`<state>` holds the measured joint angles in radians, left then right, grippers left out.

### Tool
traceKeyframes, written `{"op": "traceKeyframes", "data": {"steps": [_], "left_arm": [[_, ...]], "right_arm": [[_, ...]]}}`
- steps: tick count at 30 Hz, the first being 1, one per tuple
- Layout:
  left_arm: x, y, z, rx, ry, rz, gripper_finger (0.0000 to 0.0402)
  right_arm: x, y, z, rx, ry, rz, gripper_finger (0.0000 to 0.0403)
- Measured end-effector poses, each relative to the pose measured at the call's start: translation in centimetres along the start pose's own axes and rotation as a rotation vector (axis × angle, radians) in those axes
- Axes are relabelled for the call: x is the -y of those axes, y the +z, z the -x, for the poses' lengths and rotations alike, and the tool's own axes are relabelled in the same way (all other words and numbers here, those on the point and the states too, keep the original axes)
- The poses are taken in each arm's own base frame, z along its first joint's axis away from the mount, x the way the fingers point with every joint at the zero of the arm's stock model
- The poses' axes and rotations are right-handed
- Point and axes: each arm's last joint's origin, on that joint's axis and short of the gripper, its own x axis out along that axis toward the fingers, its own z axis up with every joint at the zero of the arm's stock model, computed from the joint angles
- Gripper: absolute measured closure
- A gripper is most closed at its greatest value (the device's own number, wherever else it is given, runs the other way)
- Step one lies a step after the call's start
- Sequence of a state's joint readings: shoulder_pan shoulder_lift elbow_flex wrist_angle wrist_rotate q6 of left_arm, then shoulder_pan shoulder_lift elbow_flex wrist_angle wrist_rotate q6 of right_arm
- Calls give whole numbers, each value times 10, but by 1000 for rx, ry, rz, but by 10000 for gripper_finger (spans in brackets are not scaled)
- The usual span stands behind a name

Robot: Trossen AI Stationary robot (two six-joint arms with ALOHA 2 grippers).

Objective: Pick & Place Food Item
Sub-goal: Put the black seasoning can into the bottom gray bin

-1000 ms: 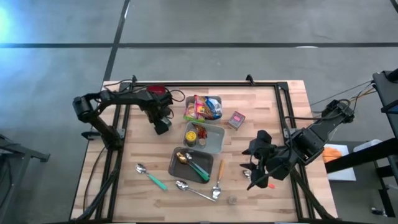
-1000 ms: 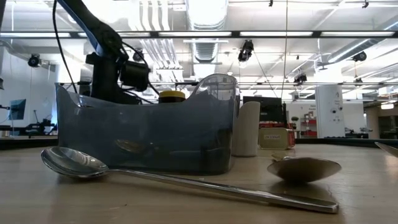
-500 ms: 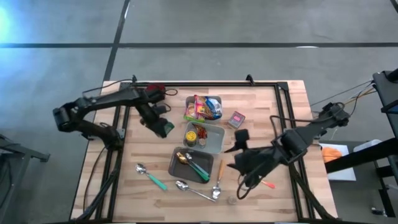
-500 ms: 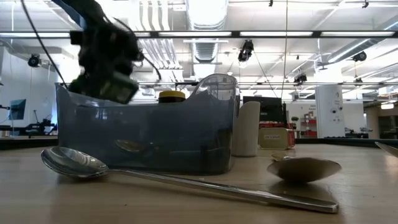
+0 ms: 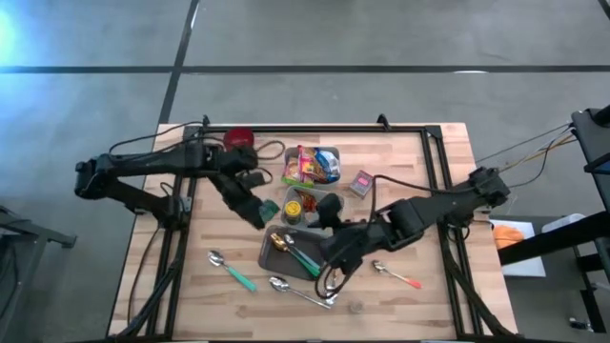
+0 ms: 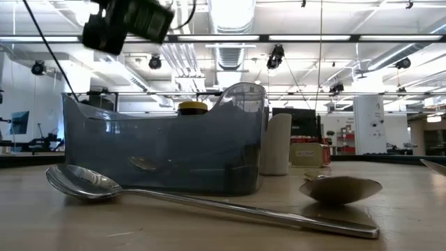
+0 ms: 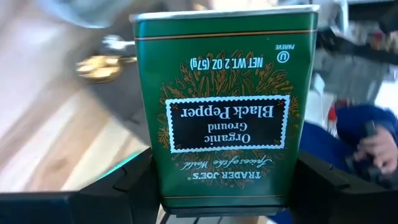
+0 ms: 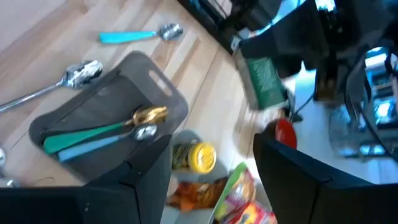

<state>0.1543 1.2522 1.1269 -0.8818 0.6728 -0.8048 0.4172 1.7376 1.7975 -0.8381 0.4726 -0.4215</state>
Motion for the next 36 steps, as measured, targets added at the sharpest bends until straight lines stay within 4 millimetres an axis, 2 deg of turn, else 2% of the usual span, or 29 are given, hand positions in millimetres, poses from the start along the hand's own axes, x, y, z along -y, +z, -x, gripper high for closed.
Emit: {"op": "traceKeyframes", "data": {"steps": [7,13,19,25,28,36], "left_arm": [[42,-6,-27,-140,-132,-190,148],[56,1,-42,-197,-203,-254,148],[66,-1,-41,-186,-251,-484,148],[78,-8,-34,-125,-311,-713,148],[82,-5,-34,-84,-335,-757,148],[86,-3,-33,-51,-362,-789,148]], "right_arm": [[13,29,-3,48,-28,54,181],[15,40,-10,26,-10,74,181],[14,52,-18,29,-3,-26,181],[27,61,-3,118,0,-143,181],[30,64,0,186,78,-166,181],[34,63,-2,215,118,-180,181]]}}
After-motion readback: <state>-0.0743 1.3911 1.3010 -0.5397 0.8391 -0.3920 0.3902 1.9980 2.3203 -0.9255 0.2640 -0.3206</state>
